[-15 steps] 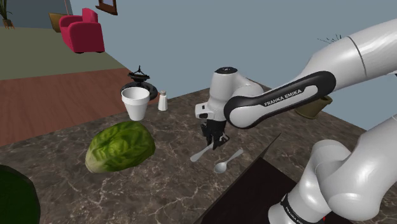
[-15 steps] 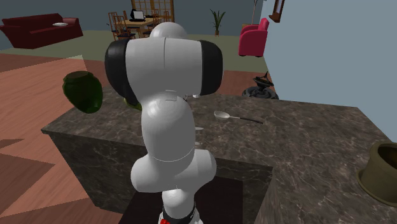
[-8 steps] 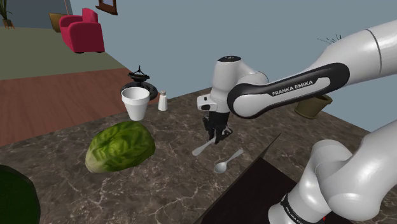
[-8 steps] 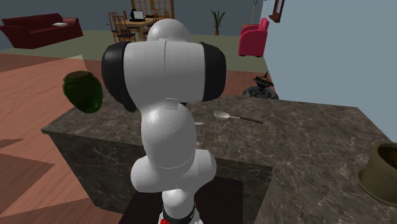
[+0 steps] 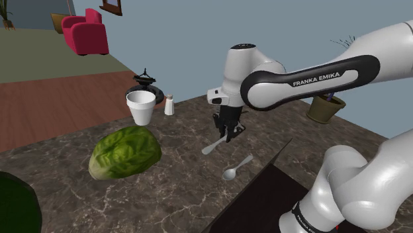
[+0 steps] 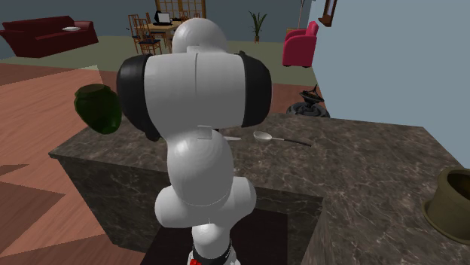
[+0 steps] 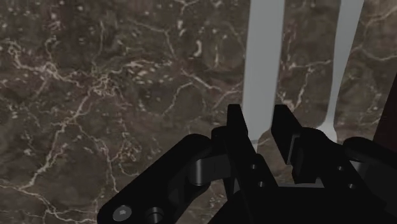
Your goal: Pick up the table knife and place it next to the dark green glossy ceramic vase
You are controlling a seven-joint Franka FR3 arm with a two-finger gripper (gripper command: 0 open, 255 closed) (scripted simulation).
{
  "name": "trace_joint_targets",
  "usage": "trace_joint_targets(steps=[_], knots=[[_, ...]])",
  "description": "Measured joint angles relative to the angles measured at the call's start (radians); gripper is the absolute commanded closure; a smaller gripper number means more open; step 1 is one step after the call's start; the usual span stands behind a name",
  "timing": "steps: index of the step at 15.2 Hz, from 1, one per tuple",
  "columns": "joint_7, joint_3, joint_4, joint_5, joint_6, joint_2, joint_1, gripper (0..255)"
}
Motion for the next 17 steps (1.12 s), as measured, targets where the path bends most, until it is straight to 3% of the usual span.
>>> trace_joint_targets(steps=[17], knots=[[-0.015,0.012,0.187,0.012,-0.243,-0.057,0.004,255]])
